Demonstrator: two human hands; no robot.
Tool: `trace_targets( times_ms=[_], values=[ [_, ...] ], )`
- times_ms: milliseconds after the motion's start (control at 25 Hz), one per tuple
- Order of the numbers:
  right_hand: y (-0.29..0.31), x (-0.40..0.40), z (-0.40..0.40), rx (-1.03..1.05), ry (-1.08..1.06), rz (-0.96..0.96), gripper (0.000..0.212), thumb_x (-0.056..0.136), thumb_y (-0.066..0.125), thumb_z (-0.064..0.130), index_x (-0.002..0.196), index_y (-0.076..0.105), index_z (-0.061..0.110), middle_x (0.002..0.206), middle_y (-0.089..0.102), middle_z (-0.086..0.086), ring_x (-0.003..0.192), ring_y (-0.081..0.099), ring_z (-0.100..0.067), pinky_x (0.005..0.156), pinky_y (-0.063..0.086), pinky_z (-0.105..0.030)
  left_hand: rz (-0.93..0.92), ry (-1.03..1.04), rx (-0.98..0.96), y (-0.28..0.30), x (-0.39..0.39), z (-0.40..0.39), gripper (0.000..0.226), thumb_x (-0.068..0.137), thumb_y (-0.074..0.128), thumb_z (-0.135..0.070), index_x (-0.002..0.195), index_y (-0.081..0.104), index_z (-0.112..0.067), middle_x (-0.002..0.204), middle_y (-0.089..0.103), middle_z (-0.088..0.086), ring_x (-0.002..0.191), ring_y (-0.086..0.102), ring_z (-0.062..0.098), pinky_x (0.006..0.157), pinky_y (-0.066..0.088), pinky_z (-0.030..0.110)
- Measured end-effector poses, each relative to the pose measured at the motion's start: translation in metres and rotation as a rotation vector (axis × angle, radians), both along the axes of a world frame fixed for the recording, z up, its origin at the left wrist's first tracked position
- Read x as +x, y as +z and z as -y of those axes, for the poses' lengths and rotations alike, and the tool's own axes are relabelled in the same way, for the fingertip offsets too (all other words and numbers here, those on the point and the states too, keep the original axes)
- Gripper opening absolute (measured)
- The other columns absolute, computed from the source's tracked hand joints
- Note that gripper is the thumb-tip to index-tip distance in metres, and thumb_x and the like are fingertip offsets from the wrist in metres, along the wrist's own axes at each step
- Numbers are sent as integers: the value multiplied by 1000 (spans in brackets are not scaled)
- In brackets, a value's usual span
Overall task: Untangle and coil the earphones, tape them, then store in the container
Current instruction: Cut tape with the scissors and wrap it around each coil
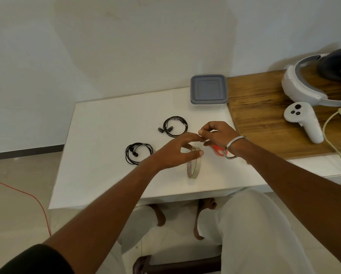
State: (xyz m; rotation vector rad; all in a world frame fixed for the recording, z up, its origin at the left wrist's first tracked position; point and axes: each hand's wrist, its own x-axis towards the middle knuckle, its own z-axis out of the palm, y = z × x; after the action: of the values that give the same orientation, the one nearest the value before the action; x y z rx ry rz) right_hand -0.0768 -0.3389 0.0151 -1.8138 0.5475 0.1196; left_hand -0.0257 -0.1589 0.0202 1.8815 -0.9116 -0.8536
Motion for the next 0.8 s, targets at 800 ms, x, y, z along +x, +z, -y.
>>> trace_targets(
  times_ms=[800],
  values=[
    [-10,-28,26,-847,318,-419,44,87,60,40,110,54,3,114,52,-15,92,56,-23,71,38,-25,96,62,105,-5,7,3,45,94,62,-30,137,49,-33,137,44,-17,111,57,6,91,44,15]
  ],
)
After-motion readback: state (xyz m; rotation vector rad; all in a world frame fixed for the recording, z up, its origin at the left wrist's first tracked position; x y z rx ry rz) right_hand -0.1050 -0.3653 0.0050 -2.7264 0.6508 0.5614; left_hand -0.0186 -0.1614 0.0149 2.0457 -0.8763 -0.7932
